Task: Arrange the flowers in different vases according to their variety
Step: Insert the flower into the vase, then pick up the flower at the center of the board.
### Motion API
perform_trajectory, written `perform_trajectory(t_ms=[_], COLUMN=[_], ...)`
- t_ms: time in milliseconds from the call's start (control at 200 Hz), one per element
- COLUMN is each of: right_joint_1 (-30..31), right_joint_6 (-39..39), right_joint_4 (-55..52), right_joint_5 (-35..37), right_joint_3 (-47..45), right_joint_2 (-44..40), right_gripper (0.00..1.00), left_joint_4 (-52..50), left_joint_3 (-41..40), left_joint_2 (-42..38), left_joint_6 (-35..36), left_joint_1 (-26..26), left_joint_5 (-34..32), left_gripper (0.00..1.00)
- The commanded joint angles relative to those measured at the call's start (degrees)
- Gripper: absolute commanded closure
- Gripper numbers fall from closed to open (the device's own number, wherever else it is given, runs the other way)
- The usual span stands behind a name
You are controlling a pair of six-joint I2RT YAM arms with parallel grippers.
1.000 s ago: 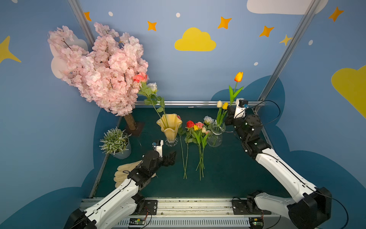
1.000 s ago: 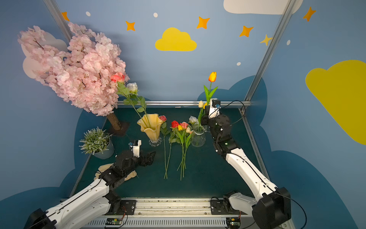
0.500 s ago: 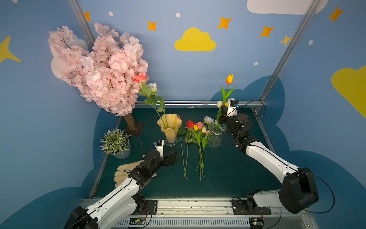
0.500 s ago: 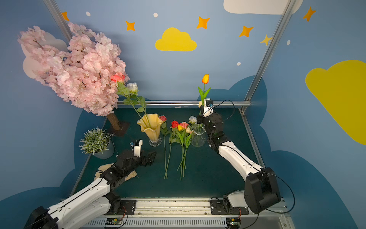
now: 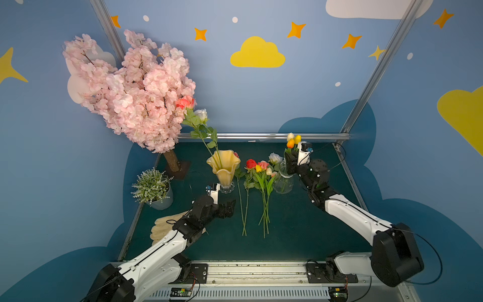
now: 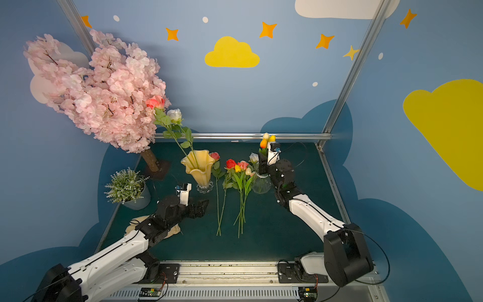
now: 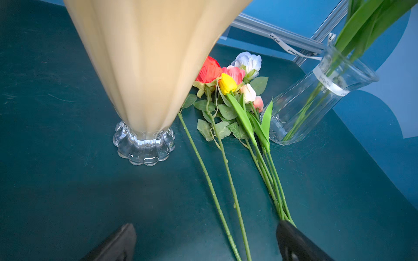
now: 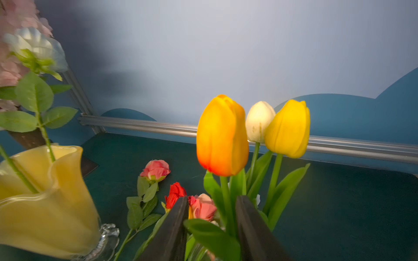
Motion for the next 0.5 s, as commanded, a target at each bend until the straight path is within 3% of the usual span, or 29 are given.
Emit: perform_trajectory(t_ms=[0,195,375,496], right_joint_1=[0.4,0.3,0.4,0.3], right_joint_6=[4.8,9.6,8.6,7.4], right_joint_4=[-13.9,-31.3,-35.0,-35.0], right_joint_5=[-2.8,-2.3,-1.4,3.7], right_joint_3=[3.5,0.2,-11.6,-19.5], right_joint_2=[-7.5,-19.9,-34.2,-43.3], right_gripper=[0.54,0.37,0.16,0.03], left_joint_4=[0.9,-2.1,-7.2,-16.1], left_joint_3=[2.3,5.8,11.0,18.5], left_joint_2=[1.6,6.8,13.3,18.0], left_joint_6=[1.1,1.6,-0.6,-1.7], left_joint_1=[-0.2,-0.3,-0.8,-2.4], left_joint_5=[1.9,5.3,9.2,8.7], left_gripper=[0.00,0.00,0.00,0.00])
